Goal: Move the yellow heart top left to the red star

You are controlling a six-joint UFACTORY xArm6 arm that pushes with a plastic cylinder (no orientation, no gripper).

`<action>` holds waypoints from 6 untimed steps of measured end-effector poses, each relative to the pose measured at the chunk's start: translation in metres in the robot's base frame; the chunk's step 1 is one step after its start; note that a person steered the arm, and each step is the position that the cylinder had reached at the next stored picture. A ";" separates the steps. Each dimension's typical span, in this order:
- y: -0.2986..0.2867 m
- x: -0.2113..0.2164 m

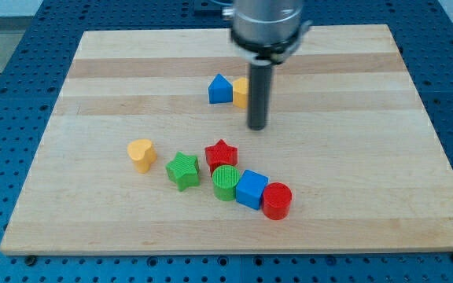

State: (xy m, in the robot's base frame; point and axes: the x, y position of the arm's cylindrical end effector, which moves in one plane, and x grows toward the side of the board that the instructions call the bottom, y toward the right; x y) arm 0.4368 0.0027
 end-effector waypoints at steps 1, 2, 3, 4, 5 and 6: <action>-0.071 0.000; -0.163 0.019; -0.231 0.037; -0.218 0.086; -0.175 0.079; -0.143 0.044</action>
